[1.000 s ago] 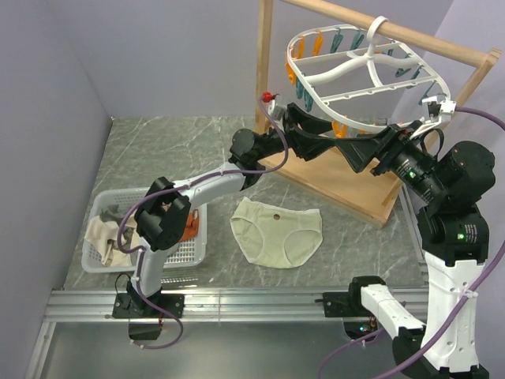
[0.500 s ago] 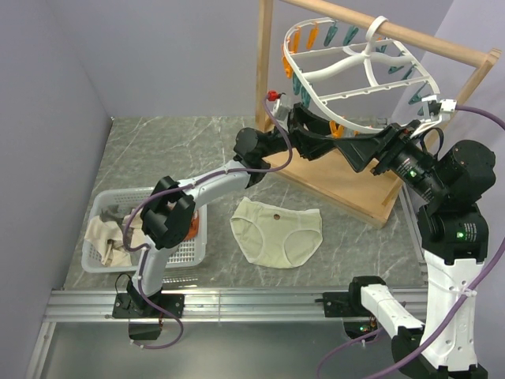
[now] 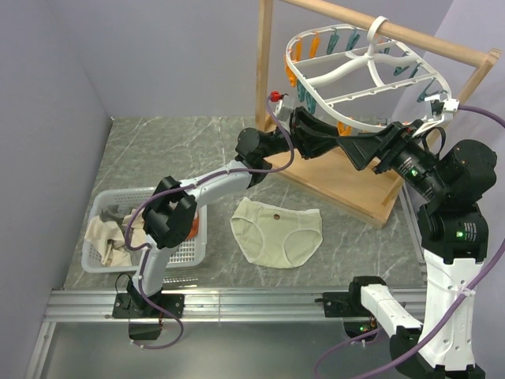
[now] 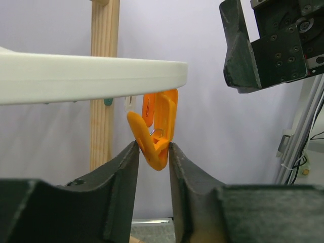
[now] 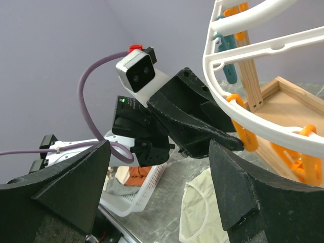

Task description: Clip the underwear to the hanger

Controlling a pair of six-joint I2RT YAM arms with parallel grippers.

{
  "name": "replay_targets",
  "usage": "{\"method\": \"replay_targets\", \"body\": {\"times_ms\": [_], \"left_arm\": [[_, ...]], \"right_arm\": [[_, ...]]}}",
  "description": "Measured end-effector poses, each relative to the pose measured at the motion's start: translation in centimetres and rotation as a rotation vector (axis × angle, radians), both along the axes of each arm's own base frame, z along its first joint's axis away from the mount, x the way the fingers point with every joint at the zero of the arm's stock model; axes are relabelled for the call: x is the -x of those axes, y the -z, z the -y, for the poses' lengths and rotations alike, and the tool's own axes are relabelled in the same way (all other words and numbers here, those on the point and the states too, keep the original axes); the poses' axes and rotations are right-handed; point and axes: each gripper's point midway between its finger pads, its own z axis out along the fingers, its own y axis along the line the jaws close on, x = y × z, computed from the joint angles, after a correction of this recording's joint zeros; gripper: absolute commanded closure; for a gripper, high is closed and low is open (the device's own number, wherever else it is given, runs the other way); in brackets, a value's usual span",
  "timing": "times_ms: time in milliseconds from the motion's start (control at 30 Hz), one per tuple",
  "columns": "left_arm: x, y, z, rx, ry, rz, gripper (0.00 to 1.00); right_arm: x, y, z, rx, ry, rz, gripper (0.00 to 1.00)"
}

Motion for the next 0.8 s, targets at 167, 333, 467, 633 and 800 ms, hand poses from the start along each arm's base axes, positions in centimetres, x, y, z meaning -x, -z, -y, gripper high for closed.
{"method": "replay_targets", "body": {"times_ms": [167,333,467,633,800], "left_arm": [[0.3,-0.6,0.1,0.007,0.005,0.010,0.76],[0.8,-0.5,0.5,0.005,0.008,0.017,0.91],[1.0,-0.4,0.8,-0.003,0.007,0.019,1.00],[0.8,0.6,1.8,-0.042,-0.018,0.012,1.00],[0.4,2.3,2.9,-0.107,-0.043,-0.023,1.00]], "right_arm": [[-0.1,0.2,0.3,-0.001,0.024,0.000,0.18],[-0.1,0.1,0.8,0.002,0.057,0.006,0.19],[-0.4,0.4,1.3,0.015,0.092,0.003,0.24],[-1.0,1.6,2.8,0.076,0.178,-0.009,0.31],[-1.3,3.7,4.5,0.160,0.258,-0.030,0.37]]}}
